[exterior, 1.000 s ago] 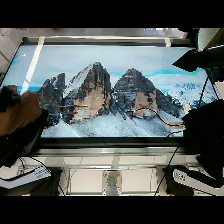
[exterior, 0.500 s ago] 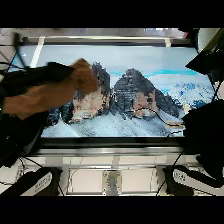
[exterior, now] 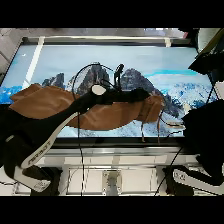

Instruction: Fold the clothes and pants, and hang the long-sleeved shirts on hangers.

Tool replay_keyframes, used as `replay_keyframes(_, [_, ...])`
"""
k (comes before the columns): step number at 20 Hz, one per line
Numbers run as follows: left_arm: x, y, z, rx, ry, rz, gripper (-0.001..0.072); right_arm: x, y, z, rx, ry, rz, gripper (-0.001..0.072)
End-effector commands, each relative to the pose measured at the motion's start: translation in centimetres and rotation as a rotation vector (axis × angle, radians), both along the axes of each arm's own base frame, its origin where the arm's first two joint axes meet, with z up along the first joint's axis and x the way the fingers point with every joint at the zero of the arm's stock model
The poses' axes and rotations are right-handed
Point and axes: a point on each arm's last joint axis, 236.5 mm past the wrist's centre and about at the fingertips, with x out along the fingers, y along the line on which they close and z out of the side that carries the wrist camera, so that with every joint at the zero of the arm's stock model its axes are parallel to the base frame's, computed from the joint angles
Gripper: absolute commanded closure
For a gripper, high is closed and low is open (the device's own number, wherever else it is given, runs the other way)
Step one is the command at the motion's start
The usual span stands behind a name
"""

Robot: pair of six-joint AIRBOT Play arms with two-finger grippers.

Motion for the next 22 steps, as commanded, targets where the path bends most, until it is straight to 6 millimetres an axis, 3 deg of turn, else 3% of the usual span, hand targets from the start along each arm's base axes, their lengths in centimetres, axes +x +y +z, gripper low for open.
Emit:
replay_keyframes(1, [6.4,1.4,-0.2,-0.027,-0.021,0.088,0.0,1.4,-4.3,-1.0,-0.046,-0.002,-0.116,0.0129])
replay_keyframes(3, [10.7,8.4,1.2,0.001,-0.065,0.117,0.0005,1.1,-7.1,-2.9,-0.001,0.054,-0.195,0.0129])
replay_keyframes(5, [12.4,17.0,1.3,0.028,0.008,0.104,0.0039,-0.2,-8.1,-6.9,0.104,0.176,-0.23,0.013])
replay_keyframes(7, [11.5,25.4,1.5,0.032,0.084,0.051,0.0248,-1.8,-7.5,-12.4,0.236,0.335,-0.241,0.013])
replay_keyframes(9, [9.5,32.6,2.3,0.007,0.138,0.032,0.042,-3.8,-6.0,-18.1,0.318,0.489,-0.242,0.0129])
replay_keyframes(11, [6.4,38.2,2.4,-0.021,0.177,0.059,0.0609,-5.8,-3.9,-22.7,0.393,0.603,-0.229,0.0129])
replay_keyframes(12, [4.7,40.1,2.2,-0.038,0.197,0.085,0.0628,-6.9,-2.8,-24.3,0.435,0.649,-0.217,0.0129])
replay_keyframes(14, [1.5,43.6,1.0,-0.062,0.237,0.197,0.065,-9.2,-0.9,-26.2,0.485,0.711,-0.176,0.013])
replay_keyframes(15, [-0.2,45.4,-0.5,-0.037,0.259,0.266,0.0695,-10.1,-0.5,-26.8,0.487,0.717,-0.17,0.013])
replay_keyframes(16, [-1.7,47.6,-2.5,0.021,0.299,0.361,0.0695,-10.7,-0.1,-27.1,0.484,0.708,-0.171,0.013])
replay_keyframes(18, [-4.0,53.6,-6.6,0.184,0.374,0.611,0.0695,-11.3,0.2,-26.9,0.469,0.662,-0.186,0.013])
replay_keyframes(19, [-4.8,56.9,-7.5,0.267,0.378,0.728,0.0696,-11.4,0.3,-26.5,0.461,0.639,-0.187,0.013])
replay_keyframes(22, [-5.2,65.2,-6.7,0.422,0.286,1.031,0.0696,-11.2,0.3,-25.0,0.439,0.57,-0.187,0.013])
